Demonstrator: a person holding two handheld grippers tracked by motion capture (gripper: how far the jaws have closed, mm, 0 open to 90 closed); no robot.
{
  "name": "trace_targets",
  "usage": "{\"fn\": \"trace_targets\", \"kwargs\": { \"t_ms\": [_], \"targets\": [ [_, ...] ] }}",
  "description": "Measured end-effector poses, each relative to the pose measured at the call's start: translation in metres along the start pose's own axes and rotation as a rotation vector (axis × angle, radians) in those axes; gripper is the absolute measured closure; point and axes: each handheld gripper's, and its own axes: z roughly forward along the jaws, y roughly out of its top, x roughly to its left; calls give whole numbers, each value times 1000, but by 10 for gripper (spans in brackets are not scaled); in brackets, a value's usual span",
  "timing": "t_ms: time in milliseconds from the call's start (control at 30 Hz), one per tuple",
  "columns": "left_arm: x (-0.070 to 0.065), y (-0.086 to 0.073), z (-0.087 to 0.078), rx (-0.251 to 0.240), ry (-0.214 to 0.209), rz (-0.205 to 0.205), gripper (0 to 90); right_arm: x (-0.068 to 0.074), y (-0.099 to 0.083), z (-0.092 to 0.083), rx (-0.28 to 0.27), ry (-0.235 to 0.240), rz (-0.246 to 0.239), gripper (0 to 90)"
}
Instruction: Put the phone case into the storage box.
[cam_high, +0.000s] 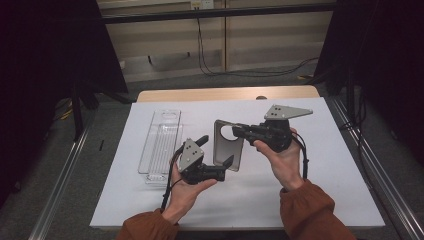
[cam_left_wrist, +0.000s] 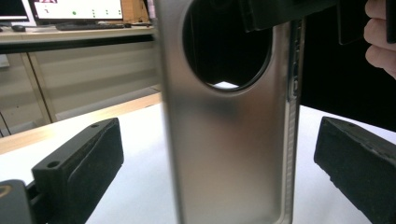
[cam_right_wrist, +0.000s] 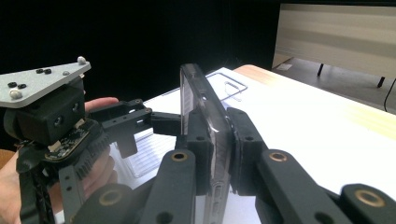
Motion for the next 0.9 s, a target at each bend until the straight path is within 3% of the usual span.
{"fn": "trace_targets", "kwargs": {
  "t_ms": [67, 200, 367, 533, 667, 900],
  "targets": [
    [-1, 1, 1, 1, -3, 6, 18, 3, 0, 3, 5, -15, -6, 808],
    [-8, 3, 5, -16, 48, -6, 20, 6, -1, 6, 8, -28, 2, 808],
    [-12, 6, 7, -25, 82, -9, 21, 7, -2, 8, 9, -37, 5, 808],
    [-14, 8, 9, -19, 87, -14, 23, 10, -3, 10, 11, -39, 7, 808],
    [-14, 7, 10, -18, 101, -46, 23, 12, -4, 11, 13, -52, 11, 808],
    [-11, 5, 11, -6, 103, -44, 24, 16, -6, 15, 13, -52, 16, 809]
  ]
}}
